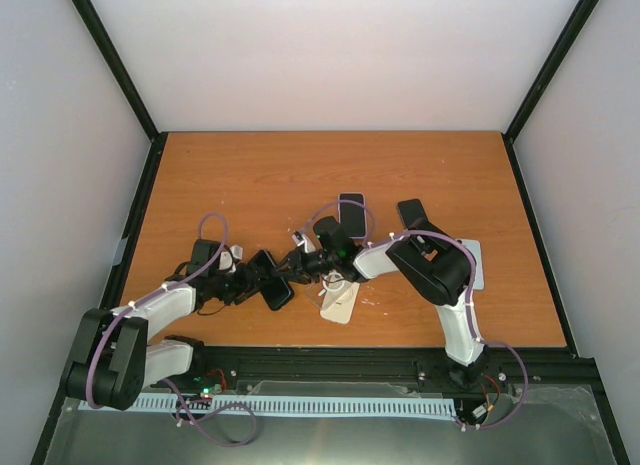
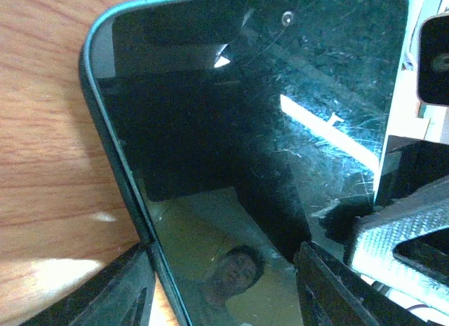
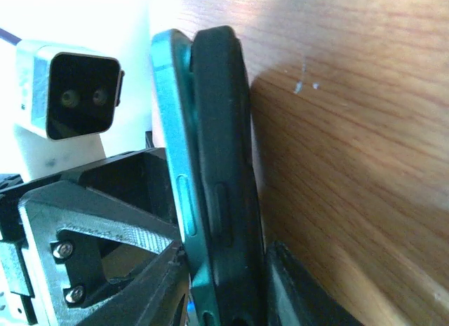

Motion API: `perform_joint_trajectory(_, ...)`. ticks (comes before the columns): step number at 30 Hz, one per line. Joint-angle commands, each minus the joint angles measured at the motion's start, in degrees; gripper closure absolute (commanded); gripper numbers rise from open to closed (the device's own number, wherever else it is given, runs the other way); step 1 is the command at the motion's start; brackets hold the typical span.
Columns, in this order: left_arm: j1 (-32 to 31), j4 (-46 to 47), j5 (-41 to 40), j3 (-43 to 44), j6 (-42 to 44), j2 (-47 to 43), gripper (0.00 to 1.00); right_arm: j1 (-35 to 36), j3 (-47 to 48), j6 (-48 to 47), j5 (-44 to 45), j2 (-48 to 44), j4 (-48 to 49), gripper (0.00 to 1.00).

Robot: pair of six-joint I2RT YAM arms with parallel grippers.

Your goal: Put the phone into the phone case

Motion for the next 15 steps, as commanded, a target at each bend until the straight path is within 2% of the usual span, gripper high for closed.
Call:
perform_joint_trajectory(1, -0.73, 2.44, 3.12, -0.26, 1.30, -0.62, 0.44, 1.48, 1.43, 0.87, -4.71, 0.44, 4.65, 0.74)
perform_joint_trajectory(7, -0.73, 1.51, 2.65, -0.05, 1.20, -1.63, 0.35, 1.43, 0.66, 1.00, -4.61, 0.25, 6.74, 0.85)
perform_joint_trajectory(10, -0.73, 1.44, 2.20, -0.19, 1.09, -1.44, 0.34, 1.43, 0.71, 0.29, -4.41, -0.05, 5.24, 0.92)
perform_joint_trajectory(12, -0.73, 1.79, 2.30, -0.20, 0.92, -1.01, 0.35, 1.43, 1.03, -0.53, -4.12, -0.33, 3.74, 0.92)
perform_joint_trajectory(15, -0.77, 2.27, 2.70, -0.18, 0.95, -0.26, 0.36, 1.38, 1.69, -1.50, -3.54, -0.65, 1.71, 0.82)
